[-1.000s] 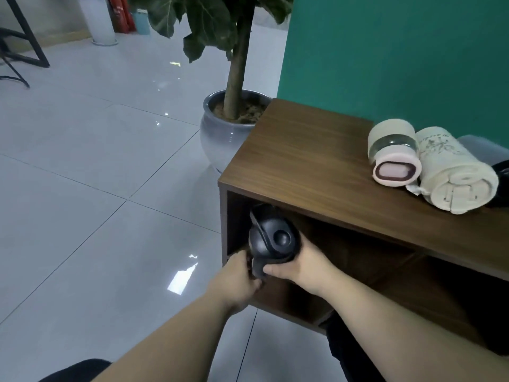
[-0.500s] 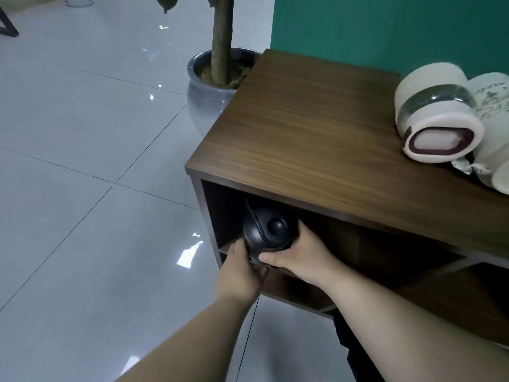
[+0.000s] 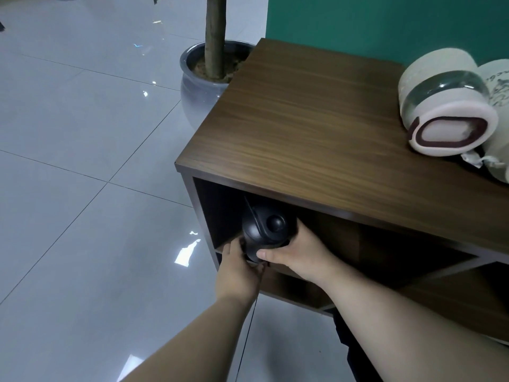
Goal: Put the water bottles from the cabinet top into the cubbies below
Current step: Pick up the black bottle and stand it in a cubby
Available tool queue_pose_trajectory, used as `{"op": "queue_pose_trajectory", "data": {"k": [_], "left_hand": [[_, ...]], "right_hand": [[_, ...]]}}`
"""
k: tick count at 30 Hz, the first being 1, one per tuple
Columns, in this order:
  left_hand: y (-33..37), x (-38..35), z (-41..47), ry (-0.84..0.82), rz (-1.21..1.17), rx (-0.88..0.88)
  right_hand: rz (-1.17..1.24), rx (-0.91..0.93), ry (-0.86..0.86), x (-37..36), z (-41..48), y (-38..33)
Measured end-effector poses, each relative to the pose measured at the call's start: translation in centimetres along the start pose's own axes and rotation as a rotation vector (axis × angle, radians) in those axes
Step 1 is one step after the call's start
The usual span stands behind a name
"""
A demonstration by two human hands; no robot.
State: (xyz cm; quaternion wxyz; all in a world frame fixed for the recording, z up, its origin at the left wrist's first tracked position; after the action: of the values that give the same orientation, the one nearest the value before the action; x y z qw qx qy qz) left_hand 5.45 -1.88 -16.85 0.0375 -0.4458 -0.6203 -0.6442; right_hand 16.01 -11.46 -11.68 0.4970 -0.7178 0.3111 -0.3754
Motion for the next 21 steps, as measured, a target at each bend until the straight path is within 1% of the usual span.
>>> {"op": "queue_pose_trajectory", "data": {"k": [7,11,16,21], "left_hand": [[-0.9,-0.5,0.4,0.004,0.031,-0.021],[-1.0,-0.3,0.3,0.019,-0.014,-0.020],[-0.6,0.2,0.2,0.025,-0.029,-0.013],[-0.5,0.4,0.6,0.028,0.007,-0.005]], "right_hand": [[-0.059,-0.014,0.029,-0.1,0.1,0.3],[-0.083,-0.025,0.069,-0.2,0.0,0.5],[-0.077,-0.029,0.184,-1.0,-0.8,0.8],[-0.052,-0.061,0.310,-2.5,-1.7,0.7]]}}
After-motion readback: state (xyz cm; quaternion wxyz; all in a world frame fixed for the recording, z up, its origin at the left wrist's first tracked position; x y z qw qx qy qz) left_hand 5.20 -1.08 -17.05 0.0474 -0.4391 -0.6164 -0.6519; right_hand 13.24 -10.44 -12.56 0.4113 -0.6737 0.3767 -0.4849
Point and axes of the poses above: each hand's wrist, its own z-axis towards the middle knuckle, its own x-axis out of the back of the hand, y = z × x, the point moved 1 cm from there along z, towards the middle knuckle, and after that the axes turned 13 degrees about y, right-handed, at the moved point
